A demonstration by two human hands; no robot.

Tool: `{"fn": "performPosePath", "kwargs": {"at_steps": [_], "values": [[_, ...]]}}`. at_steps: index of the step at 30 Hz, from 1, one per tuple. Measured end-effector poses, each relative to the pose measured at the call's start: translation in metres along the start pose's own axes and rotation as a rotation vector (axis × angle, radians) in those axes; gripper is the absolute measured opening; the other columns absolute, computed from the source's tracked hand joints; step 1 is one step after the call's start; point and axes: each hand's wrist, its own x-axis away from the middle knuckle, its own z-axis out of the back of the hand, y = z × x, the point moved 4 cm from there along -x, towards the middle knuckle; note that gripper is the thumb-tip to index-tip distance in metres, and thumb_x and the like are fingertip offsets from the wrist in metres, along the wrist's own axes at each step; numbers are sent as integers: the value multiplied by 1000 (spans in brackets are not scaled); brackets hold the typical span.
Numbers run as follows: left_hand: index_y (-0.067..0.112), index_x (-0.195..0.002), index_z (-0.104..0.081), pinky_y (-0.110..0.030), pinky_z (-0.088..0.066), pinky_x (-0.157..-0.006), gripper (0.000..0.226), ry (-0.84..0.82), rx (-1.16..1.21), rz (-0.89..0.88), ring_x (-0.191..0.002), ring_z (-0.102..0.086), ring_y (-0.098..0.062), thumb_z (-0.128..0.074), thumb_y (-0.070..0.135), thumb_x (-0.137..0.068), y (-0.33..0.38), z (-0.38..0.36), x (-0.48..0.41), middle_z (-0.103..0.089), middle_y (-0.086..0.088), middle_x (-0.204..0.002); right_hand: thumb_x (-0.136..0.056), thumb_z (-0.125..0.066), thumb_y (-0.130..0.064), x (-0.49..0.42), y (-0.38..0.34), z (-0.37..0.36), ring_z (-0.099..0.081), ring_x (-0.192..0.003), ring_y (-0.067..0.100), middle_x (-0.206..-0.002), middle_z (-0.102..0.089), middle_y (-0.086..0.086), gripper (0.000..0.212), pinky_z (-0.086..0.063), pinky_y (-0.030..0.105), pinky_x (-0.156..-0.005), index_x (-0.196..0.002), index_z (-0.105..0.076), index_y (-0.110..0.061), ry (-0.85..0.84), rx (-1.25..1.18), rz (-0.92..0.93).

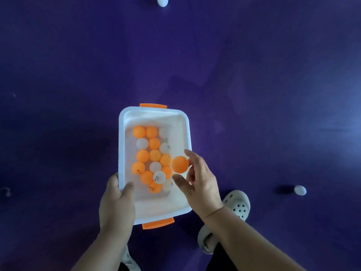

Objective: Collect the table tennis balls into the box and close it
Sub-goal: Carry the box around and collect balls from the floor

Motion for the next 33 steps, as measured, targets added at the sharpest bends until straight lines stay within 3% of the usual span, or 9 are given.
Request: {"fn": "performPosePath", "kwargs": {"at_steps": [3,6,9,12,14,16,24,29,33], "values": [[19,-114,-54,-41,-51,-77,22,-48,-37,-95,-87,-62,-26,-46,22,-95,36,-40,15,-67,-1,-98,-84,-53,-46,6,34,51,-48,-64,5,-95,-50,-15,50,-44,16,-52,-127,-43,-23,130,51,-75],[18,-114,-53,-42,-51,-74,22,-95,-90,-179,-87,-62,-28,-44,26,-95,65,-82,31,-66,-4,-98,-88,-54,-34,21,96,111,-48,-72,3,-92,-52,-10,34,-39,13,-58,-119,-53,-20,392,65,-327],[17,-105,-53,-40,-49,-67,16,-138,-120,-235,-79,-59,-28,-44,25,-95,83,-125,47,-64,-5,-92,-93,-53,-22,47,166,164,-50,-75,4,-97,-52,-8,21,-46,31,-65,-113,-56,-19,527,87,-639],[20,-105,-53,-35,-45,-62,14,-190,-139,-264,-77,-59,-26,-44,25,-95,92,-169,60,-64,-3,-90,-95,-47,-26,74,239,200,-52,-90,15,-124,-45,-3,29,-45,33,-69,-124,-51,-22,347,243,-927],[22,-105,-53,-36,-46,-63,14,-219,-148,-272,-78,-59,-24,-44,26,-96,96,-196,66,-64,0,-90,-94,-48,-24,91,283,212,-44,-114,22,-139,-32,1,38,-49,41,-82,-132,-45,-24,164,322,-1044],[24,-107,-54,-37,-48,-65,15,-237,-165,-290,-80,-60,-21,-44,26,-96,96,-219,70,-64,4,-90,-92,-49,-20,102,319,218,-35,-123,26,-145,-23,5,43,-48,46,-90,-134,-43,-24,71,327,-1109],[25,-103,-54,-33,-44,-62,11,-234,-190,-305,-80,-59,-13,-47,23,-94,79,-269,78,-62,11,-87,-91,-45,-7,110,392,214,-45,-117,30,-154,-5,2,54,-48,36,-80,-141,-35,-25,-92,219,-1200],[26,-106,-53,-36,-44,-67,14,-231,-248,-287,-82,-59,-18,-46,24,-94,81,-268,86,-62,12,-88,-89,-37,5,108,372,220,-53,-86,21,-139,-28,0,59,-47,29,-64,-140,-38,-26,112,118,-1139],[26,-107,-52,-36,-45,-65,14,-228,-282,-288,-81,-59,-19,-44,24,-95,100,-257,105,-61,11,-87,-94,-45,-14,93,305,242,-51,-85,12,-118,-44,-6,46,-44,24,-65,-135,-41,-36,370,-62,-995]]}}
